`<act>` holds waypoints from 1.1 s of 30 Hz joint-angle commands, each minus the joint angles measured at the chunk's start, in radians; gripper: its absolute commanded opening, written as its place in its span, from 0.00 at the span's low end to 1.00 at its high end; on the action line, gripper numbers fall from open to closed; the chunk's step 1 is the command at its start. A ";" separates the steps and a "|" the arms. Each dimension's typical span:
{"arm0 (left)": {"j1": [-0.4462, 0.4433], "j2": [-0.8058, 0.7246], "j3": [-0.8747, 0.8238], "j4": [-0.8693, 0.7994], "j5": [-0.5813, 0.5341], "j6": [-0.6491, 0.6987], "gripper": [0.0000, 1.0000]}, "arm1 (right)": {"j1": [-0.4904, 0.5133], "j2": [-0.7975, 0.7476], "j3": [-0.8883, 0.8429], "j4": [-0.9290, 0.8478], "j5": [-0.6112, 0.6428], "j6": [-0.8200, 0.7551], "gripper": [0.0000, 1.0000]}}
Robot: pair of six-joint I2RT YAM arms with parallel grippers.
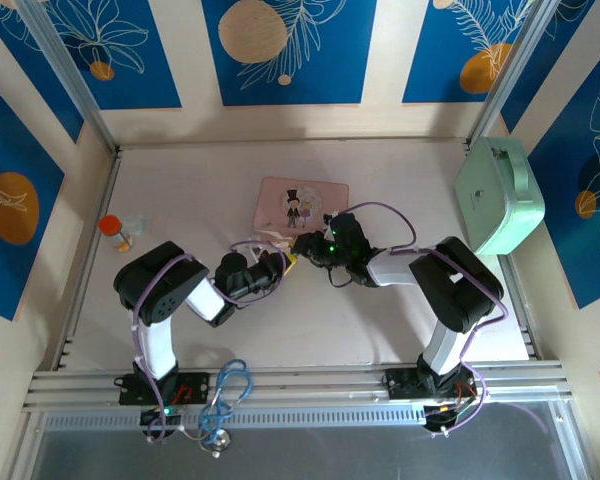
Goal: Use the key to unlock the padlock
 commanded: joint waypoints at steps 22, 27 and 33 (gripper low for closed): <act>0.022 -0.003 0.006 0.060 0.010 -0.003 0.00 | 0.093 0.165 0.700 -1.227 0.214 -0.179 0.57; 0.024 -0.004 0.006 0.059 0.011 -0.003 0.00 | 0.104 0.208 0.731 -1.242 0.218 -0.175 0.54; 0.024 -0.002 0.004 0.060 0.011 -0.004 0.00 | 0.101 0.226 0.747 -1.233 0.220 -0.193 0.50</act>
